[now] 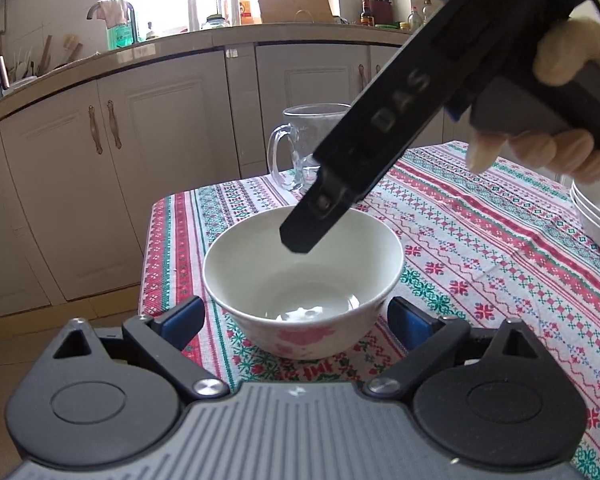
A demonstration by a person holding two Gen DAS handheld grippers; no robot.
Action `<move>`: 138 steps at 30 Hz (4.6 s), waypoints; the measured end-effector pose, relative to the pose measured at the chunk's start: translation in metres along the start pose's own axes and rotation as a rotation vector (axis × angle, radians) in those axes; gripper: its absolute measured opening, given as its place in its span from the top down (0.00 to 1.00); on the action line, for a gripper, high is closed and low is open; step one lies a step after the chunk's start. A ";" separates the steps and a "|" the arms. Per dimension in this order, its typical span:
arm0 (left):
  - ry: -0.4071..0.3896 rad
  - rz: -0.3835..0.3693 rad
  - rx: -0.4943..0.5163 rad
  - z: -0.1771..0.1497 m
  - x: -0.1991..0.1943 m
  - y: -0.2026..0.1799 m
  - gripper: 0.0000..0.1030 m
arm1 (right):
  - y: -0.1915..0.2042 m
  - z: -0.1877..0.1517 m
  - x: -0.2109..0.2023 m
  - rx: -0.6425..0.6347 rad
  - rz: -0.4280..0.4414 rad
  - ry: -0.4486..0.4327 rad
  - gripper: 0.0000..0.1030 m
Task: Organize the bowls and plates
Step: 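Reach the right tool to the last white bowl and grip its rim, then lift the white bowl by its rim with the right tool, then carry the bowl with the right tool and lower it onto the bowl stack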
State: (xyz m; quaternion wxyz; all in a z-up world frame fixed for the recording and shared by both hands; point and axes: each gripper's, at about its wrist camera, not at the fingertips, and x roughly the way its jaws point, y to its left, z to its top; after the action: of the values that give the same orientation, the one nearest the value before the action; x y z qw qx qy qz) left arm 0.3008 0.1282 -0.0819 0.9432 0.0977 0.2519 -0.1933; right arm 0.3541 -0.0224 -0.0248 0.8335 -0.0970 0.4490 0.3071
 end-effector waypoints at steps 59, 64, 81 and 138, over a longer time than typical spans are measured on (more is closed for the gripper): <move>-0.057 -0.105 0.111 0.025 -0.125 -0.060 0.11 | 0.046 -0.066 -0.105 0.015 0.070 -0.061 0.40; -0.069 -0.115 0.127 0.024 -0.140 -0.074 0.11 | 0.052 -0.084 -0.123 0.021 0.066 -0.072 0.40; -0.079 -0.144 0.152 0.024 -0.161 -0.106 0.11 | 0.062 -0.123 -0.167 0.023 0.039 -0.109 0.39; 0.009 -0.264 0.112 -0.002 -0.159 -0.156 0.11 | 0.047 -0.209 -0.185 0.132 0.018 -0.114 0.38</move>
State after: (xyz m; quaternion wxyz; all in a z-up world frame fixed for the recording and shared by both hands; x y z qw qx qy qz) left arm 0.1083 0.0373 -0.0157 0.9015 0.1173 0.2555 -0.3290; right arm 0.1059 -0.1554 0.0093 0.8595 -0.0199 0.4210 0.2893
